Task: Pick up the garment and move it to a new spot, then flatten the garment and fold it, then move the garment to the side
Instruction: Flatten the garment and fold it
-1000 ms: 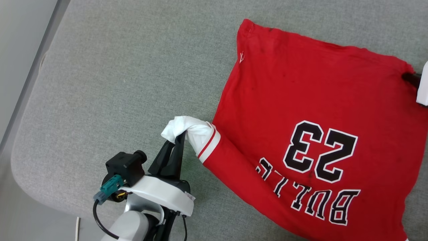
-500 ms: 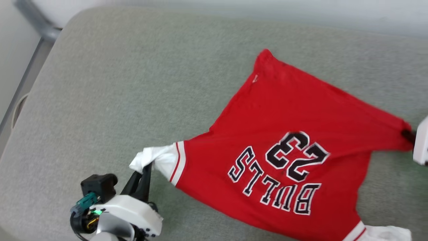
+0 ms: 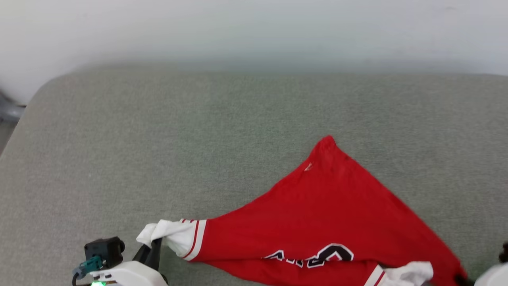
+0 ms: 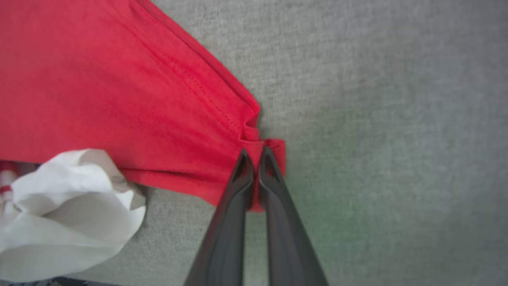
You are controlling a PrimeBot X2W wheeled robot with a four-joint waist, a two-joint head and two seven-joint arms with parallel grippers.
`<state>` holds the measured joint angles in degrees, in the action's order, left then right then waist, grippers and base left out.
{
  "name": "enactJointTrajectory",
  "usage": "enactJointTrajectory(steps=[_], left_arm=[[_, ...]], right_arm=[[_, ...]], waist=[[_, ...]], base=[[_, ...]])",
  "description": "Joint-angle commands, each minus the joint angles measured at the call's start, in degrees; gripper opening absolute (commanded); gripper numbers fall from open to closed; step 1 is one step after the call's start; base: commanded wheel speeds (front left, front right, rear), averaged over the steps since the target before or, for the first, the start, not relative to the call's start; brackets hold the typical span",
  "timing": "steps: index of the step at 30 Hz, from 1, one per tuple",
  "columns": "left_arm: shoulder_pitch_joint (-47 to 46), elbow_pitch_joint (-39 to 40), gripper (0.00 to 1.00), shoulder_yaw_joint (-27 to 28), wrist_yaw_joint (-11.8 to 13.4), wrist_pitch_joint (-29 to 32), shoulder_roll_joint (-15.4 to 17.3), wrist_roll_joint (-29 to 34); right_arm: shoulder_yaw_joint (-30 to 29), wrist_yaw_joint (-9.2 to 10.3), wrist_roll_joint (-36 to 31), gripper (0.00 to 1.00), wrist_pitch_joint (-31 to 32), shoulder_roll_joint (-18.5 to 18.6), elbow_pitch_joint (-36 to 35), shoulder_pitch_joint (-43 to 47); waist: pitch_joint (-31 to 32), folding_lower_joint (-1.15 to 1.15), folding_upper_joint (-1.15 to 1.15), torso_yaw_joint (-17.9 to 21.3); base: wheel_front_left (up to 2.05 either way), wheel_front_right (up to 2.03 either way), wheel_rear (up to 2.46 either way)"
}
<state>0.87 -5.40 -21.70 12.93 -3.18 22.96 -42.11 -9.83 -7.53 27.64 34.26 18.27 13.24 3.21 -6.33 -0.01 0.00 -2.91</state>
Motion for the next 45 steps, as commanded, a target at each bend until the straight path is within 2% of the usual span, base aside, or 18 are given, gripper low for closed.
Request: enactJointTrajectory(steps=[1,6,9,11,12,13,17,22,28,31,36,40,45], left_arm=[[1.22,0.23,0.00,0.06,0.76,0.34,0.41,-0.29],[3.25,1.36,0.00,-0.23,2.01,1.78,0.90,-0.53],[4.27,2.12,0.00,-0.52,2.51,2.61,1.32,-0.64],[4.42,2.42,0.00,-0.55,2.69,2.79,1.41,-0.61],[4.49,2.70,0.00,-0.57,2.82,2.85,1.46,-0.61],[4.61,2.97,0.00,-0.64,2.97,2.99,1.49,-0.61],[4.44,3.94,0.00,-0.88,3.31,3.48,1.75,-0.30],[3.35,5.69,0.00,-1.65,3.69,3.50,1.58,0.65],[1.17,7.52,0.00,-2.83,3.30,3.36,1.04,1.91],[-0.67,7.97,0.00,-3.44,3.05,3.27,0.51,2.45],[-4.92,7.43,0.00,-4.83,1.61,2.25,-1.39,3.26],[-7.09,7.22,0.00,-5.78,0.43,1.28,-2.99,3.31],[-9.93,6.68,0.00,-6.57,-0.81,0.15,-4.54,3.60]], right_arm=[[-1.61,0.08,-1.14,0.00,0.74,-2.79,-1.78,4.38],[-4.72,0.08,-3.31,0.00,3.06,-10.11,-7.70,12.51],[-5.38,0.07,-3.99,0.00,3.95,-12.58,-9.85,14.82],[-5.55,0.07,-3.77,0.04,3.33,-13.16,-10.67,14.90],[-5.62,0.06,-3.60,0.45,2.90,-13.52,-11.20,14.78],[-5.33,0.06,-4.09,1.00,2.12,-13.72,-11.68,14.63],[-5.73,0.06,-5.63,1.00,-6.00,-13.80,-13.95,11.67],[-3.07,0.06,-7.91,1.00,-19.01,-14.40,-11.93,6.38],[0.22,0.06,-8.35,1.00,-24.78,-12.57,-5.32,-2.38],[2.70,0.06,-7.43,1.00,-23.89,-10.17,-1.69,-7.93],[11.48,0.06,-3.86,1.00,-10.71,-2.46,4.11,-19.50],[18.16,0.05,-0.94,1.00,-1.57,1.70,6.12,-25.88],[24.05,0.06,1.25,1.00,3.98,5.55,8.78,-31.80]], waist=[[2.12,0.01,0.00,1.83],[3.96,0.01,0.00,3.21],[4.52,0.01,0.00,3.65],[4.55,0.01,0.00,3.72],[4.57,0.01,0.00,3.78],[4.61,0.01,0.00,3.82],[4.49,0.01,0.00,3.72],[4.41,0.01,0.00,2.87],[3.02,0.01,0.00,0.41],[0.98,0.01,0.00,-1.15],[-3.45,0.01,0.00,-4.37],[-5.51,0.01,0.00,-6.46],[-8.17,0.01,0.00,-8.72]], base=[[0.00,0.00,0.00],[0.00,0.00,0.00],[0.00,0.00,0.00],[0.00,0.00,0.00],[0.00,0.00,0.00],[0.00,0.00,0.00],[0.00,0.00,0.00],[0.00,0.00,0.00],[0.00,0.00,0.00],[0.00,0.00,0.00],[0.00,0.00,0.00],[0.00,0.00,0.00],[0.00,0.00,0.00]])
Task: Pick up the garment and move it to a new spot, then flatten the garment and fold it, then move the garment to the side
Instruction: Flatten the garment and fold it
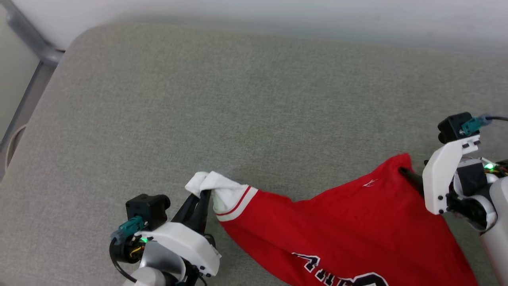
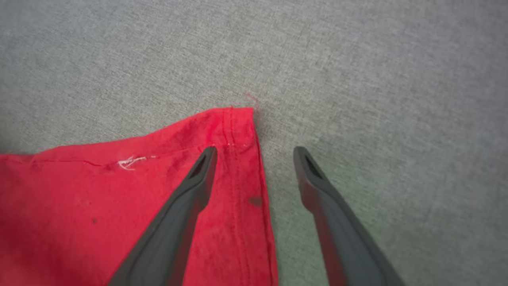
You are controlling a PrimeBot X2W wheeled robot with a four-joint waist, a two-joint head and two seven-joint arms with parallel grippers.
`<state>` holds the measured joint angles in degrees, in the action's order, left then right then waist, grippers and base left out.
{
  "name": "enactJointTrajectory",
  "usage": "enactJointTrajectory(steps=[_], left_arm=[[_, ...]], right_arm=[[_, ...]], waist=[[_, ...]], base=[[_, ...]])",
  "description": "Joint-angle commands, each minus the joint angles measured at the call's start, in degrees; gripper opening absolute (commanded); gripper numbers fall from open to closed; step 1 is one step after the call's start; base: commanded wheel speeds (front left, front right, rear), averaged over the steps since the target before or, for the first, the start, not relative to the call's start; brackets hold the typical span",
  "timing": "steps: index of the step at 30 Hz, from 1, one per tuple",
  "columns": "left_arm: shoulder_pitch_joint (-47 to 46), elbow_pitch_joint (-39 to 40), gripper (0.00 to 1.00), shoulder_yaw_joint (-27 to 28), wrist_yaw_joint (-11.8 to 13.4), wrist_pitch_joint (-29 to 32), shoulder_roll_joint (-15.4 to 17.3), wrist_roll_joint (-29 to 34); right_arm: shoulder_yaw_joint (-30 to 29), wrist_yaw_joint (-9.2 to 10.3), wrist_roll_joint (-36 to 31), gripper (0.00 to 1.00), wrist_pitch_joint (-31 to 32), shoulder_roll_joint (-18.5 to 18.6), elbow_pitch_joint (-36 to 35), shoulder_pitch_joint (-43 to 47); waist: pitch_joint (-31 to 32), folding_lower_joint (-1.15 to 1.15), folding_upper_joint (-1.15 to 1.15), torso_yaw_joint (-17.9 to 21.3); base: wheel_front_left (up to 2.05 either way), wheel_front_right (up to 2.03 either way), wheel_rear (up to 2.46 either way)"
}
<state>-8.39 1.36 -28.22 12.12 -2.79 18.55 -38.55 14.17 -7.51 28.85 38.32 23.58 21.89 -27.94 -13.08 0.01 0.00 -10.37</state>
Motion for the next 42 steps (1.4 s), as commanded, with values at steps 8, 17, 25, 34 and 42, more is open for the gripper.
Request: enactJointTrajectory(steps=[8,17,25,34,42], left_arm=[[-3.16,-1.41,0.00,-0.74,-1.07,-1.35,-1.49,0.27],[-2.97,-3.47,0.00,0.21,-1.34,-1.64,-1.55,-1.63],[-3.01,-5.27,0.00,3.06,-0.48,-0.89,0.93,-2.84],[-13.12,-7.19,0.00,6.12,-2.13,-1.05,4.44,-1.55],[-28.53,-14.27,0.00,8.22,-4.39,-0.76,4.59,-1.25]], right_arm=[[8.57,-0.02,5.96,1.00,3.56,0.83,7.12,-2.34],[14.76,-0.05,13.35,0.00,4.73,2.46,9.00,-3.33],[15.22,0.05,13.56,0.00,-4.06,3.06,8.70,-9.02],[11.93,0.06,9.04,0.00,-14.15,2.28,11.12,-14.38],[6.95,0.08,1.86,0.00,-22.03,1.36,12.98,-22.98]], waist=[[-4.63,-0.01,0.00,-2.38],[-3.33,-0.01,0.00,-1.05],[2.83,-0.01,0.00,2.38],[6.23,-0.01,0.00,6.99],[3.37,-0.01,0.00,9.94]], base=[[0.00,0.00,0.00],[0.00,0.00,0.00],[0.00,0.00,0.00],[0.00,0.00,0.00],[0.00,0.00,0.00]])
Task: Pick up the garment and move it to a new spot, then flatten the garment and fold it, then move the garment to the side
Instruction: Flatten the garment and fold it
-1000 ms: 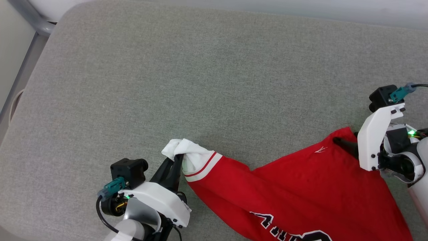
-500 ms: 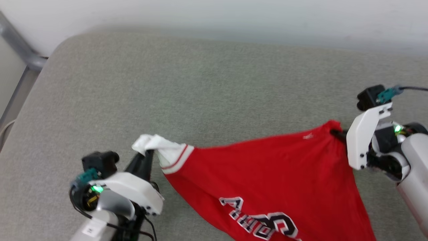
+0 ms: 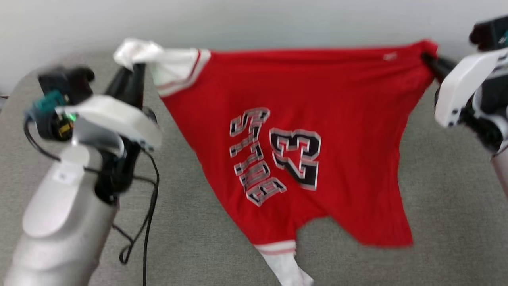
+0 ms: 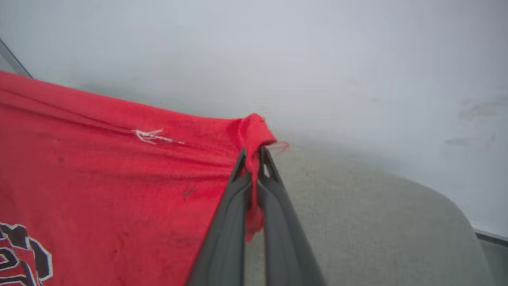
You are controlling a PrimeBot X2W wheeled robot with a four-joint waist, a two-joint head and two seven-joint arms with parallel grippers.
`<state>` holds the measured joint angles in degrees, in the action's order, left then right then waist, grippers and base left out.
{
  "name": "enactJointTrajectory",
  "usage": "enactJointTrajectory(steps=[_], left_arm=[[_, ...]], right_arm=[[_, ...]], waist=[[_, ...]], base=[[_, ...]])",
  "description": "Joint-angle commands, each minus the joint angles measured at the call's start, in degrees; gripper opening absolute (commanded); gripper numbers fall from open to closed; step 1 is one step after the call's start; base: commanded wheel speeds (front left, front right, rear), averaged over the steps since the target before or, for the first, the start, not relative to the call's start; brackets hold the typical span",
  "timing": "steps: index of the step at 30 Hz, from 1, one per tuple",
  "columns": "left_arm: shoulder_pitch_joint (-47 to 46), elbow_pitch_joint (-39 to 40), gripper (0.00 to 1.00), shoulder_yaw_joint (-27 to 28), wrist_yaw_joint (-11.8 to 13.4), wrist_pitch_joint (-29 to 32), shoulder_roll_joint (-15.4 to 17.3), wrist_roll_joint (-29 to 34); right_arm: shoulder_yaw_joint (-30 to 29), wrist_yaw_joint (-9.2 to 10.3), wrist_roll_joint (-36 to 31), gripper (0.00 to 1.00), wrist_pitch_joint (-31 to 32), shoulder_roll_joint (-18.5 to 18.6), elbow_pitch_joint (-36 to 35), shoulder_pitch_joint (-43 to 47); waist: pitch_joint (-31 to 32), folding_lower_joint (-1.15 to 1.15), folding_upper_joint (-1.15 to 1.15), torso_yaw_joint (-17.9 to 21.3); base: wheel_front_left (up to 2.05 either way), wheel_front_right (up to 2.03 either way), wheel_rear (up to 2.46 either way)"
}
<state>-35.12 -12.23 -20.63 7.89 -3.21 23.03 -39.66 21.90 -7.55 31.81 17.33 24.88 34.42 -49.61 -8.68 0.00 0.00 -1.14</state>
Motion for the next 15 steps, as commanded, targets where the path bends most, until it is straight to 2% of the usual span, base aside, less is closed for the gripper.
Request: enactJointTrajectory(steps=[1,8,15], left_arm=[[-1.79,-0.68,0.00,0.63,-0.16,-0.33,0.10,-0.14],[-18.85,-9.55,0.00,1.86,-1.14,-2.19,-0.71,1.96],[-35.68,-17.77,0.00,0.86,-2.50,-3.88,0.76,6.39]], right_arm=[[-0.78,0.12,-1.11,0.00,-1.04,0.06,0.46,-1.31],[-6.37,0.13,-7.55,0.00,-7.61,-1.56,3.25,-12.43],[-6.83,0.14,-12.36,0.00,-12.02,-2.00,6.06,-24.47]], waist=[[-1.03,0.00,0.00,0.71],[-5.36,0.00,0.00,1.51],[-9.53,0.00,0.00,2.13]], base=[[0.00,0.00,0.00],[0.00,0.00,0.00],[0.00,0.00,0.00]])
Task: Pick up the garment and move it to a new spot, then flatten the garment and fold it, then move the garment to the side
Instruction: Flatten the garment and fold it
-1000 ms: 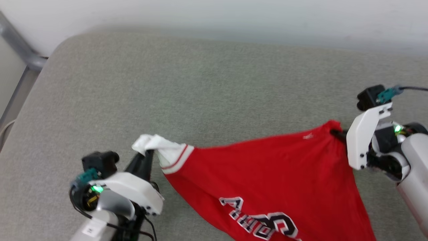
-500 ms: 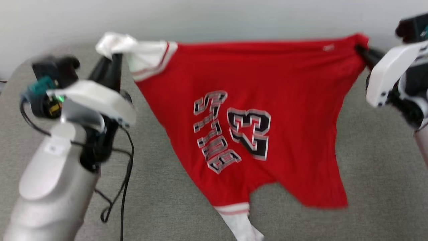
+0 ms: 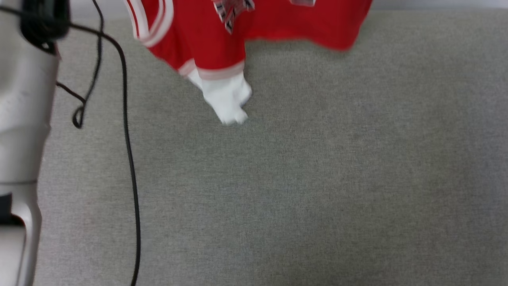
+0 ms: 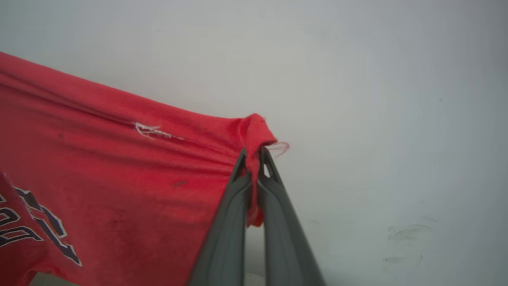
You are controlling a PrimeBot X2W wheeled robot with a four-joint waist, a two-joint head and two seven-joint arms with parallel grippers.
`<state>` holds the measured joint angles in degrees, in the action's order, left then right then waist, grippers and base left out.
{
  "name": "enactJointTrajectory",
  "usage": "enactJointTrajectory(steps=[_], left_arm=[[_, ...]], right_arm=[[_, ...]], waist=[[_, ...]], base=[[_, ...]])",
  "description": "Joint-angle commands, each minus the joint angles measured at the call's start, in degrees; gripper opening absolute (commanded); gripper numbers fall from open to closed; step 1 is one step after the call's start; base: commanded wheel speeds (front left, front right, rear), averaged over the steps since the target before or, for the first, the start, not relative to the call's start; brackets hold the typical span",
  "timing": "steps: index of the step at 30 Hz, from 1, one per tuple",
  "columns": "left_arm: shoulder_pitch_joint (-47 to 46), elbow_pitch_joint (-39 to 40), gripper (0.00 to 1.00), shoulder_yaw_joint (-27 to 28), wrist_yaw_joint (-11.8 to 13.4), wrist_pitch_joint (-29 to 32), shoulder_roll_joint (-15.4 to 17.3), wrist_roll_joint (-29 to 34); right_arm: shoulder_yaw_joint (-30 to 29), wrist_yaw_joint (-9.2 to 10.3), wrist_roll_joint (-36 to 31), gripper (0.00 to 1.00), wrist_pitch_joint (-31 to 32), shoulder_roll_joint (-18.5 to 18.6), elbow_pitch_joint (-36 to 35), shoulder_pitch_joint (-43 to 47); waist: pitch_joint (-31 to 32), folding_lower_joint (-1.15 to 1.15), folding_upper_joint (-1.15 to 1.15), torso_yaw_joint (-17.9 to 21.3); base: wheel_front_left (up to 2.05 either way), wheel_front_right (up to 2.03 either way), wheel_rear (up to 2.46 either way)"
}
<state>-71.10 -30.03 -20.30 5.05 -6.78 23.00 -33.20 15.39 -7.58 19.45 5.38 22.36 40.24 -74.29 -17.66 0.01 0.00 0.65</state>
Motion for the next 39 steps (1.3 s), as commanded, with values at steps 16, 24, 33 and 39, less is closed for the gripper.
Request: enactJointTrajectory(steps=[16,24,33,39], left_arm=[[-20.19,-10.93,0.00,-0.16,-2.09,1.22,0.44,1.08],[-17.44,-16.90,0.00,0.23,-4.42,-0.01,-1.23,-1.41],[-5.30,-24.14,0.00,0.81,-9.67,-4.02,-3.55,-6.04],[7.98,-24.56,0.00,0.87,-11.46,-6.90,-3.16,-8.05]], right_arm=[[-0.70,0.18,-3.41,0.00,-7.84,-3.05,12.10,-19.09],[2.16,0.16,-1.24,0.00,-10.71,-3.87,17.29,-19.08],[9.18,0.16,5.56,0.00,-13.47,-3.42,19.64,-7.58],[12.71,0.16,11.03,0.00,-16.36,-2.66,18.69,5.45]], waist=[[-15.34,-0.01,0.00,0.06],[-19.14,-0.01,0.00,-0.57],[-16.72,-0.01,0.00,-1.51],[-10.74,-0.01,0.00,-1.65]], base=[[0.00,0.00,0.00],[0.00,0.00,0.00],[0.00,0.00,0.00],[0.00,0.00,0.00]])
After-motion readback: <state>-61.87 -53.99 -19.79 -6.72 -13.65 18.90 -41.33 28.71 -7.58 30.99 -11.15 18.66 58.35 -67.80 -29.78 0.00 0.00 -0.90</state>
